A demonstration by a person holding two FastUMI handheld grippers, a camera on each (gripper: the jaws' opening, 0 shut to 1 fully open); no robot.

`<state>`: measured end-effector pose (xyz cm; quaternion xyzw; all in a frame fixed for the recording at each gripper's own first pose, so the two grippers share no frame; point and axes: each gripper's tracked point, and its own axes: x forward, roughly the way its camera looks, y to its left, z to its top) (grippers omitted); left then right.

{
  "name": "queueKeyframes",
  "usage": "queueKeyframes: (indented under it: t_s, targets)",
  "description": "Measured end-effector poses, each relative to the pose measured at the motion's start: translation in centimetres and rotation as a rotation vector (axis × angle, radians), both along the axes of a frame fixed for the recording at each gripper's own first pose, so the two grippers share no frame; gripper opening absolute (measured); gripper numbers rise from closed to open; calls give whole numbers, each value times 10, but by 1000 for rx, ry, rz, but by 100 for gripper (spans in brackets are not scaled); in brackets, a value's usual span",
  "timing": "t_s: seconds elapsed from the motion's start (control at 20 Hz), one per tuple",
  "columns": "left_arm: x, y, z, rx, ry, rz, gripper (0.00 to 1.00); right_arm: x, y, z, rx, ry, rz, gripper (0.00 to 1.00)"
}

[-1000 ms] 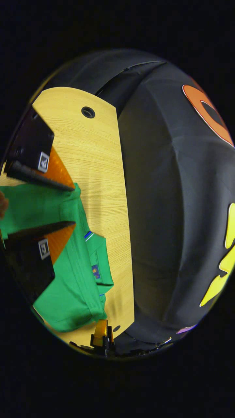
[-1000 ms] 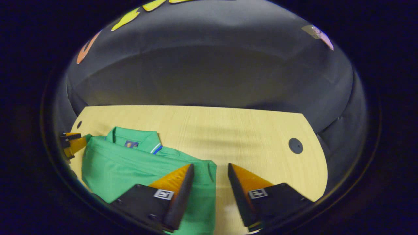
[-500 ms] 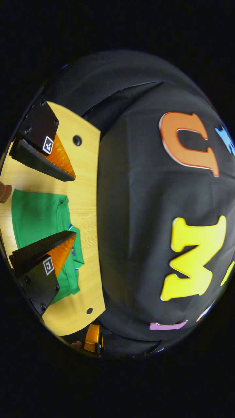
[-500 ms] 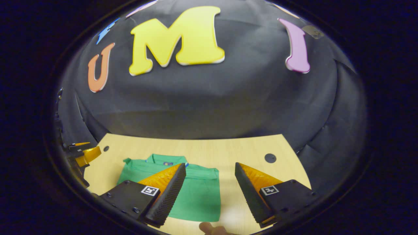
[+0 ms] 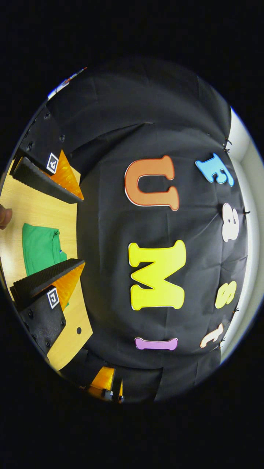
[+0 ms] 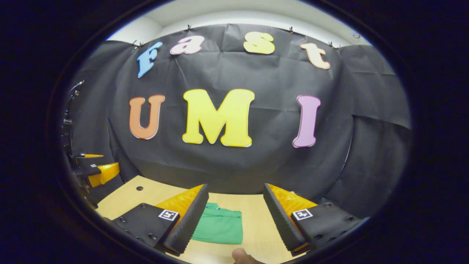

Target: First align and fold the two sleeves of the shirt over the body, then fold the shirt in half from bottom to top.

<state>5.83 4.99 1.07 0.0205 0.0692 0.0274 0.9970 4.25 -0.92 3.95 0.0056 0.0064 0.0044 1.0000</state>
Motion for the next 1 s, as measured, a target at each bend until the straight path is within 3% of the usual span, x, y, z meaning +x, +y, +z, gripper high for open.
queueKeyframes:
  t_s: [0.3,0.4,0.5,0.65,1.0]
  targets:
    - [-73,0,-2,-52,-14,49,100,-48,14,-11,-2,2,38,94]
    - [-89,-5,2,-52,-54,42,97,-57,21,-24,-32,-1,66,94]
    - [-96,-9,0,-44,-73,31,93,-61,29,-40,-60,15,82,95]
    - [-109,-9,-14,-41,-44,35,97,-64,50,-50,-56,55,118,95]
    - [-107,-6,-15,-28,-67,4,97,-71,83,-46,-96,8,140,95]
